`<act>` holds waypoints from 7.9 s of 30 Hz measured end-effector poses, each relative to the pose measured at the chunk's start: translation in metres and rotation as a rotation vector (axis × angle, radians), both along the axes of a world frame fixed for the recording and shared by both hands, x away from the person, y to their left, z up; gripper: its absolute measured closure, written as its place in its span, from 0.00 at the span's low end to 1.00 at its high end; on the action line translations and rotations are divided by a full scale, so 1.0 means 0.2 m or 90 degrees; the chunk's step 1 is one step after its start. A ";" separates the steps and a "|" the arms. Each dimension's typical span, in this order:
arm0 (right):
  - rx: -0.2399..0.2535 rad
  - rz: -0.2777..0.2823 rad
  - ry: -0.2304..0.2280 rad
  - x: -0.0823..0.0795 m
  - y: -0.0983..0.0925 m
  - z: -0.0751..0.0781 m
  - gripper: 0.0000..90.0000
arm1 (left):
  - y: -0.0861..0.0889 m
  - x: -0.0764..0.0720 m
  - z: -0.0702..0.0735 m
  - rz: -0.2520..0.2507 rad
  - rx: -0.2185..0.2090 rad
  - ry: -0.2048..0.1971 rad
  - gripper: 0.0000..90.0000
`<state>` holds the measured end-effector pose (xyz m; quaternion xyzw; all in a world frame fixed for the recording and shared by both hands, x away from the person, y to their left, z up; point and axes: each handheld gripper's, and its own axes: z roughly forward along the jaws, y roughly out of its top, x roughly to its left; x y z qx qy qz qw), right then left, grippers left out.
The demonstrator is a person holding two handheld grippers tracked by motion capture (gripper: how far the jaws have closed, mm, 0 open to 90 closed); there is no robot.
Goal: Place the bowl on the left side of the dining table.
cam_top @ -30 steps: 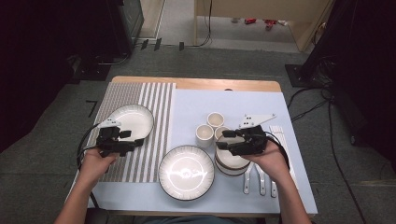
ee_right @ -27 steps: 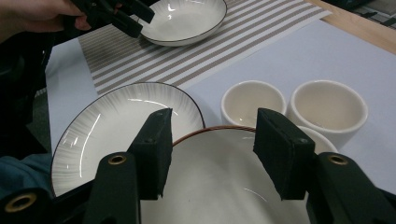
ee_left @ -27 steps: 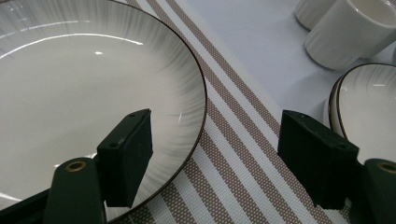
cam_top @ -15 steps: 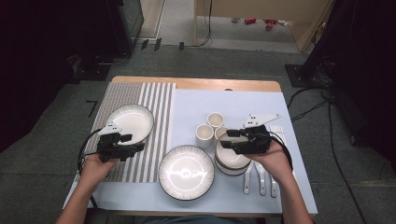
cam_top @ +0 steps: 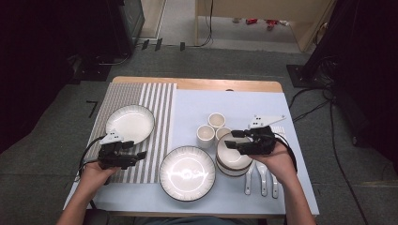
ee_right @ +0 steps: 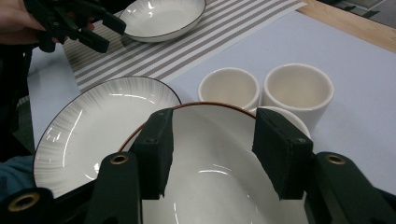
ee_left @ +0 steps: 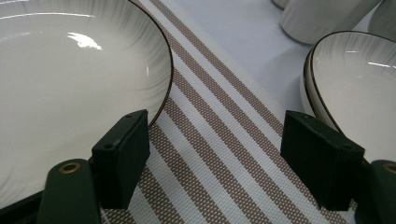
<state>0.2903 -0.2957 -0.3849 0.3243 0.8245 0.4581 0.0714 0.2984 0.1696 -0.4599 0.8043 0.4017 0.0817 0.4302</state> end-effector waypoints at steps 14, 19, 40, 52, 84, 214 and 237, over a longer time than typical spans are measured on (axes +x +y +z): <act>0.007 -0.010 -0.010 0.00 -0.04 0.00 0.55 | -0.04 -0.03 -0.04 -0.041 0.027 -0.008 0.27; 0.009 -0.010 -0.012 0.01 -0.04 0.01 0.55 | -0.05 -0.03 -0.07 -0.044 0.029 0.002 0.28; 0.008 -0.007 -0.008 0.08 -0.06 0.01 0.58 | -0.09 -0.03 -0.14 -0.062 0.045 -0.002 0.28; 0.010 0.001 -0.005 0.11 -0.08 -0.01 0.60 | -0.10 -0.02 -0.16 -0.070 0.054 -0.004 0.28; 0.010 0.018 0.033 0.16 -0.12 -0.13 0.71 | -0.10 -0.04 -0.19 -0.075 0.052 -0.030 0.22; 0.016 -0.092 0.079 0.12 -0.17 -0.04 0.92 | -0.15 -0.08 -0.19 -0.073 0.120 -0.069 0.21; -0.003 -0.095 0.081 0.12 -0.14 0.02 0.92 | -0.16 -0.08 -0.19 -0.070 0.119 -0.069 0.21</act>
